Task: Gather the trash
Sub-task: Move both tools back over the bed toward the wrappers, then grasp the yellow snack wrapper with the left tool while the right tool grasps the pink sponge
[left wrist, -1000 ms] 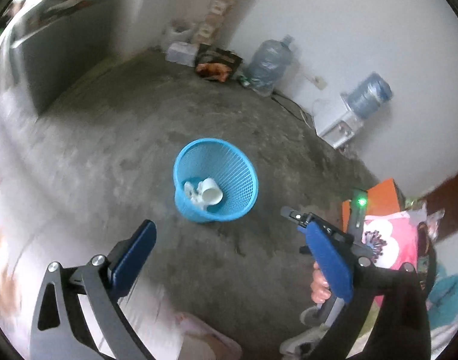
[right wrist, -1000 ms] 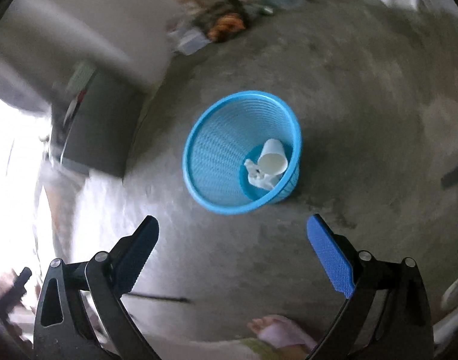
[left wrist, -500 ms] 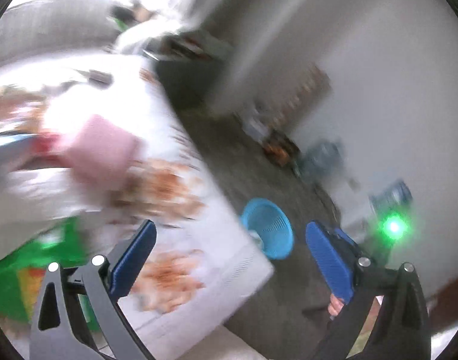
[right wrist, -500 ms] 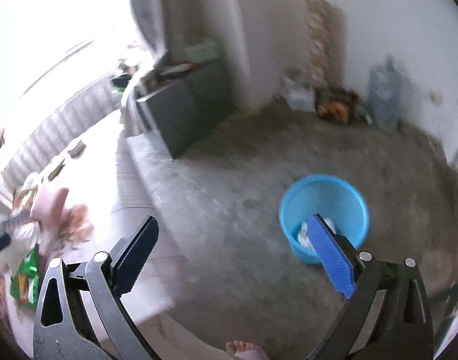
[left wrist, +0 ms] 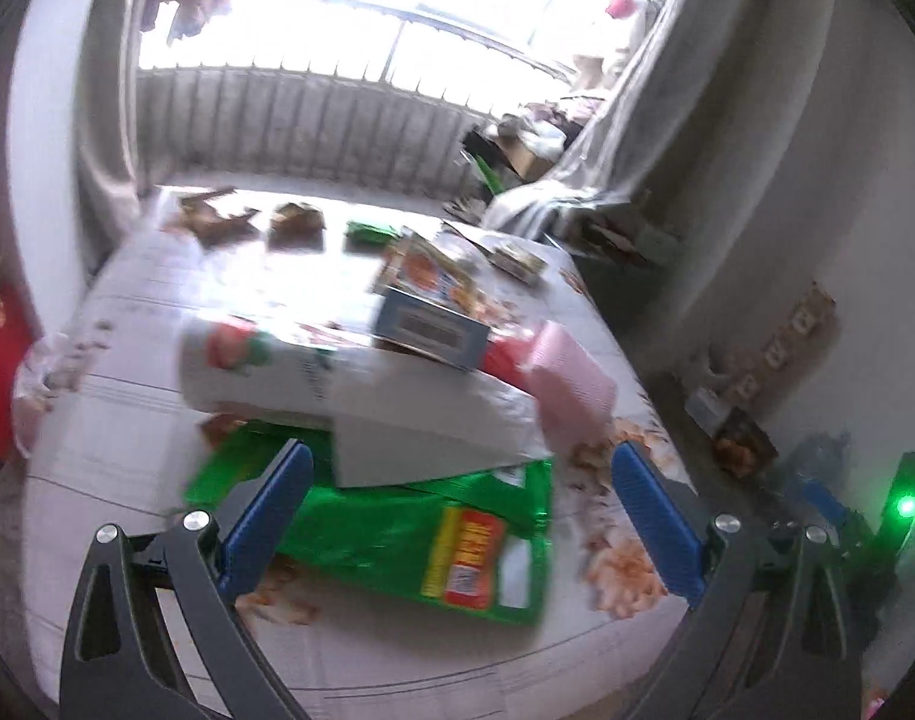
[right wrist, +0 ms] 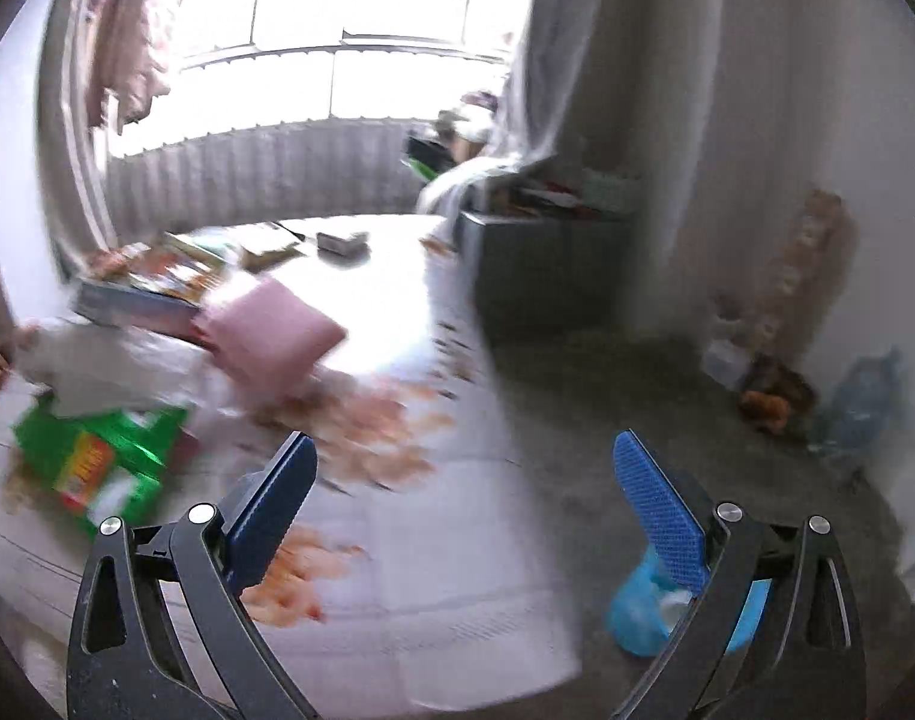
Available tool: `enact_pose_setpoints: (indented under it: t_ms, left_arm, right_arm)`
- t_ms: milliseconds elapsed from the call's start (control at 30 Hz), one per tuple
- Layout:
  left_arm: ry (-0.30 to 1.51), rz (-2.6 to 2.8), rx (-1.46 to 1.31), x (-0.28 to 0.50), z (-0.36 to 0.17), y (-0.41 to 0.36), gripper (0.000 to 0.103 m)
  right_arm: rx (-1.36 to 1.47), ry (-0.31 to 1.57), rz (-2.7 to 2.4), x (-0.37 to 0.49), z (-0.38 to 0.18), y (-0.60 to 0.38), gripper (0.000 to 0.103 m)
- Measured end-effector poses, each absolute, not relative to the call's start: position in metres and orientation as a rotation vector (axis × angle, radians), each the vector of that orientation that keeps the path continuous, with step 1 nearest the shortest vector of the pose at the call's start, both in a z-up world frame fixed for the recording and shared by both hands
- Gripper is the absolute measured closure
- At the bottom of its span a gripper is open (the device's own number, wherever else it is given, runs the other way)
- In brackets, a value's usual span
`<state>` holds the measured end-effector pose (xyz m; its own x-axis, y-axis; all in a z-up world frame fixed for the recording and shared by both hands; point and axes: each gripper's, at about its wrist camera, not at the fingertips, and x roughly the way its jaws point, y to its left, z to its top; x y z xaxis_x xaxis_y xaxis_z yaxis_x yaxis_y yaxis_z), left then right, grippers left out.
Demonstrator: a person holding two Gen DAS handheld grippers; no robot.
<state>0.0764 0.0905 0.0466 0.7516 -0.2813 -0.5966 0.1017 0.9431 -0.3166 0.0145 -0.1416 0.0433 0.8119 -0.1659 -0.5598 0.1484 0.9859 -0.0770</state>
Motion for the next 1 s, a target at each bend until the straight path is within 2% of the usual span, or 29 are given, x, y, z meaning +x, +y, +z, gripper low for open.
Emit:
enact_pose_setpoints:
  t_ms: [167,367,633,700,833,1000]
  left_arm:
    - [0.647,-0.200,-0.241,0.071,0.052,0.105,0.005]
    - [0.587,-0.229,-0.187,0.074,0.063,0.095,0.005]
    - [0.565,-0.295,-0.219,0.105,0.082,0.101,0.008]
    - [0.597,-0.348,-0.224,0.130,0.094,0.105,0.008]
    - [0.709,-0.391,-0.272,0.188,0.105,0.116,0.016]
    - [0.859,-0.395,-0.273,0.264,0.097,0.124,0.020]
  right_arm:
    - [0.078,0.568,-0.039,0.025,0.061,-0.125,0.008]
    - [0.295,0.662,0.127,0.043,0.055,-0.125,0.008]
    - [0.471,0.765,0.235,0.060,0.041,-0.136,0.020]
    - [0.497,0.788,0.258,0.068,0.038,-0.138,0.022]
    - [0.563,0.835,0.315,0.088,0.031,-0.142,0.025]
    - [0.664,0.887,0.373,0.116,0.020,-0.149,0.028]
